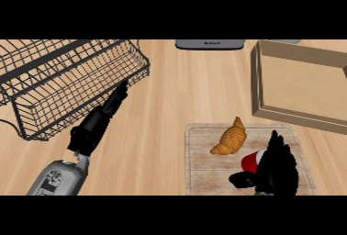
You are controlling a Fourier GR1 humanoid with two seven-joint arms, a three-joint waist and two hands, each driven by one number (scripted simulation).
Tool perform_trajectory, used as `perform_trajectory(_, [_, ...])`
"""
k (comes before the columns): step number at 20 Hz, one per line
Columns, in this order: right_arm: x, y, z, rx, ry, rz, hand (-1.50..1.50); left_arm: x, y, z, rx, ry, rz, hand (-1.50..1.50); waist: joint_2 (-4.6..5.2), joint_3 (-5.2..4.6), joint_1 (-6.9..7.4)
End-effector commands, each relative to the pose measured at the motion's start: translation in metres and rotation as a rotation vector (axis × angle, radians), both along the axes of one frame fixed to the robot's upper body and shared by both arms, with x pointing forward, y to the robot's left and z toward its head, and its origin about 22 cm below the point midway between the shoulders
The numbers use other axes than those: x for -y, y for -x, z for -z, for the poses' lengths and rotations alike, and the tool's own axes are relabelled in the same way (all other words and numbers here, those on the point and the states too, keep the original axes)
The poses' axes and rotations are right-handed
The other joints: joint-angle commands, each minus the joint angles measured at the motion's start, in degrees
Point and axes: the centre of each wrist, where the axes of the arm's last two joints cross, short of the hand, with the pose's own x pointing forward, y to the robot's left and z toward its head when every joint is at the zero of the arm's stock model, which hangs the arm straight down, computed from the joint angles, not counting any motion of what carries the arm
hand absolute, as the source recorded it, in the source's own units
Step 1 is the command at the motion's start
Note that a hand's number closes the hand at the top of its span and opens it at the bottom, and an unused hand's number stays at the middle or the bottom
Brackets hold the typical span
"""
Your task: Pick the can from the cutting board and place it in the cardboard box
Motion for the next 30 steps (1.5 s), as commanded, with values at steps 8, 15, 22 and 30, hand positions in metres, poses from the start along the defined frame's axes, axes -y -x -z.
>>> perform_trajectory(8, [-0.005,0.011,0.02,-0.186,0.017,0.095,1.5,-0.019,-0.003,-0.001,-0.002,0.002,0.005,0.0,0.66,0.7,0.15])
perform_trajectory(15, [0.042,-0.005,0.016,-0.093,0.102,-0.372,1.5,0.007,-0.005,-0.004,0.0,-0.002,0.008,0.0,0.8,0.84,0.52])
perform_trajectory(22, [0.116,-0.012,-0.004,0.043,0.238,-0.865,1.5,-0.003,-0.003,0.002,-0.001,0.013,-0.003,0.0,0.89,0.91,0.58])
perform_trajectory(30, [0.159,-0.009,-0.047,0.311,0.35,-0.881,1.5,-0.002,0.001,0.015,-0.006,-0.014,-0.015,0.0,0.51,0.74,-0.45])
